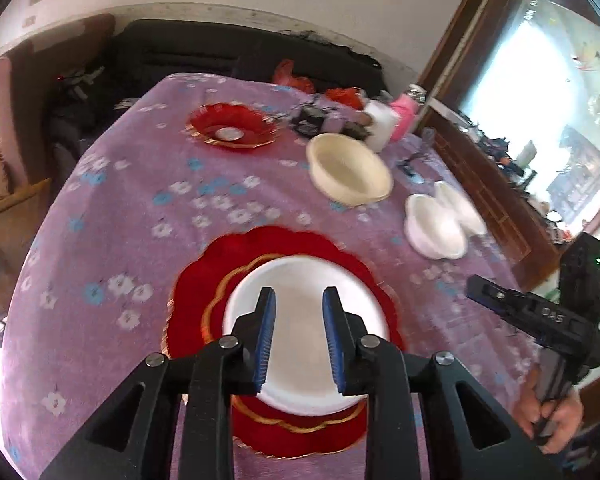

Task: Organize plates and bowls
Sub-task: 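Carry the white bowl onto the red plate stack and open the left gripper, then grasp the rim of the beige ribbed bowl with the left gripper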

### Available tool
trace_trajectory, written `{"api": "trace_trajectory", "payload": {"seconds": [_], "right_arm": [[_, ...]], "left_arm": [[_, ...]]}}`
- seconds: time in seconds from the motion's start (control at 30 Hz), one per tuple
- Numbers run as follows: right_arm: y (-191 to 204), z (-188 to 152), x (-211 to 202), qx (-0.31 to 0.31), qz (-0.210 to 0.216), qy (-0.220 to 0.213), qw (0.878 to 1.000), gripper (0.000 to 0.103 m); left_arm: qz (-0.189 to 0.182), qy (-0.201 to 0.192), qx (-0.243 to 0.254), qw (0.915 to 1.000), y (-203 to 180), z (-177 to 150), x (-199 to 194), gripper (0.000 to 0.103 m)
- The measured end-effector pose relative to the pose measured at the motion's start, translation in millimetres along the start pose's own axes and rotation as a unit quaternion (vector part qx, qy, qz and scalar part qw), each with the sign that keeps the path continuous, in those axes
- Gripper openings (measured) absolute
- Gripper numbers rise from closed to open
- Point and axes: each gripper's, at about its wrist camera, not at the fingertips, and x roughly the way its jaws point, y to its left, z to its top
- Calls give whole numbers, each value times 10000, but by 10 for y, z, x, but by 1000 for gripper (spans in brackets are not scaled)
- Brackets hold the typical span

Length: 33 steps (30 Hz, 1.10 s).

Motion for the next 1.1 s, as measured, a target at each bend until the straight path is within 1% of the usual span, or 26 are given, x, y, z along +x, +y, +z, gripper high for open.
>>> {"api": "trace_trajectory", "payload": {"seconds": [0.07,0.13,0.27,0.3,0.33,0.37,0.47,0.53,0.6,0.63,0.73,0.8,0.93,0.97,1.1], "right_arm": [[24,93,-43,-56,-33,-125,9999,34],[61,227,-87,-114,-43,-246,9996,38],[147,531,-105,-211,-16,-504,9985,39],[159,605,-94,-239,-34,-569,9981,40],[158,714,-49,-257,-72,-613,9978,43],[133,785,-10,-221,-82,-614,9978,45],[-23,1015,225,29,-82,-598,9982,46],[-148,1126,445,209,-99,-463,9987,46],[-239,1202,643,368,-15,-292,9989,46],[-273,1226,734,431,15,-233,9988,46],[-355,1318,946,484,-108,-147,9987,46],[-411,1384,1052,504,-142,-83,9986,46],[-466,1458,1244,413,-330,32,9986,46],[-479,1464,1291,399,-369,73,9985,46],[-516,1458,1439,377,-400,214,9983,46]], "left_arm": [[-46,-19,124,9999,-102,113,-34,24],[-186,-1,224,9996,-220,275,-54,24],[-324,-28,413,9986,-458,605,-54,25],[-296,-74,502,9983,-523,684,-39,29],[-219,-113,564,9981,-586,782,0,32],[-167,-94,549,9983,-624,884,69,36],[-222,46,533,9983,-692,1090,306,36],[-75,185,405,9990,-674,1238,564,36],[-20,395,314,9987,-624,1346,829,36],[52,505,168,9986,-567,1410,1003,36],[103,770,-34,9970,-461,1510,1352,36],[141,872,-209,9959,-382,1571,1574,36],[208,1122,-446,9925,-256,1607,1942,36],[183,1196,-488,9914,-234,1608,2031,36],[317,1328,-439,9897,-210,1589,2271,36]]}}
